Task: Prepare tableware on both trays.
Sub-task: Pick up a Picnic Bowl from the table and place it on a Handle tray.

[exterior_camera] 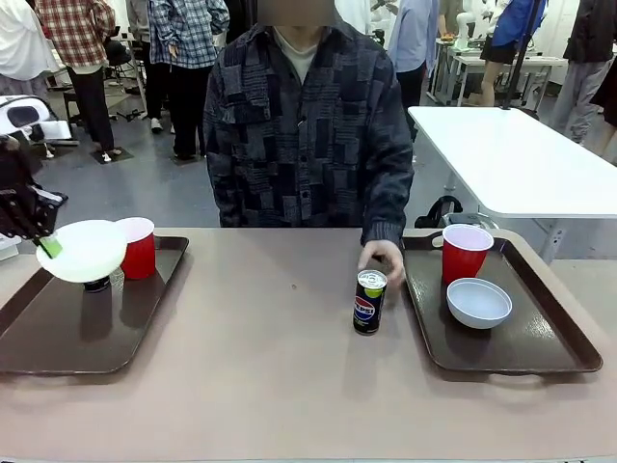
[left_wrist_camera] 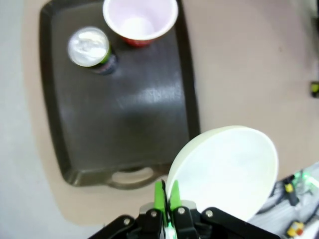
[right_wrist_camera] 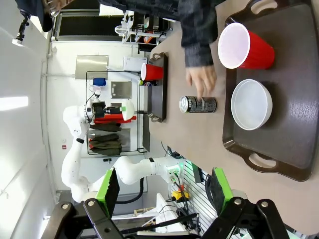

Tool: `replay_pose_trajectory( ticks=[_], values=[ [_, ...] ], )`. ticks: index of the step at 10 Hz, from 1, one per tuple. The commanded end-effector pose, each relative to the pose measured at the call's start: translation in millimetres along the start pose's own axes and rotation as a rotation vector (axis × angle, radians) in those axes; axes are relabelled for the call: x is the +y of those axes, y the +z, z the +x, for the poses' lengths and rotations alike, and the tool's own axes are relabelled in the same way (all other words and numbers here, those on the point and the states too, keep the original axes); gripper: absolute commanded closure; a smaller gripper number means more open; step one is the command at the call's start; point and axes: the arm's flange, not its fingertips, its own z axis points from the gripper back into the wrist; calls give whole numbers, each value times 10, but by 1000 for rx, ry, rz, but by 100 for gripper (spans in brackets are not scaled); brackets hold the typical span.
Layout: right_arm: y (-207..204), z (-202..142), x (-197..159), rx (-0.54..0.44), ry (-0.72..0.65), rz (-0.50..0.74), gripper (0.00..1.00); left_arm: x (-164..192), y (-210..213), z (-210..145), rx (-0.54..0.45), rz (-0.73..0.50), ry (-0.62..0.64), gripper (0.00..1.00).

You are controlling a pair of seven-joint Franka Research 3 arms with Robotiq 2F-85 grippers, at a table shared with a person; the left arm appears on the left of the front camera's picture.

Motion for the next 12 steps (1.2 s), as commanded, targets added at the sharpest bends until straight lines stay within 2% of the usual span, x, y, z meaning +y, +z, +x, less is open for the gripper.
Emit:
replay_pose_trajectory(
  ticks=[1,2,3,5,6,7,10,12],
  values=[
    [-10,-14,18,-1,3,4,4,38,13,83,-14,16,8,100],
    [-10,-14,18,-1,3,4,4,-68,26,-70,-51,59,-107,100],
    [-10,-14,18,-1,3,4,4,78,2,60,0,-1,19,100],
    [-10,-14,18,-1,3,4,4,78,2,60,0,-1,19,100],
    [-10,-14,18,-1,3,4,4,47,20,54,-8,9,-8,96],
    [-10,-14,18,-1,3,4,4,136,-129,162,27,-6,21,96],
    [-10,-14,18,-1,3,4,4,410,-546,302,93,37,6,96],
    [-10,-14,18,-1,3,4,4,539,-780,367,143,42,53,96]
  ],
)
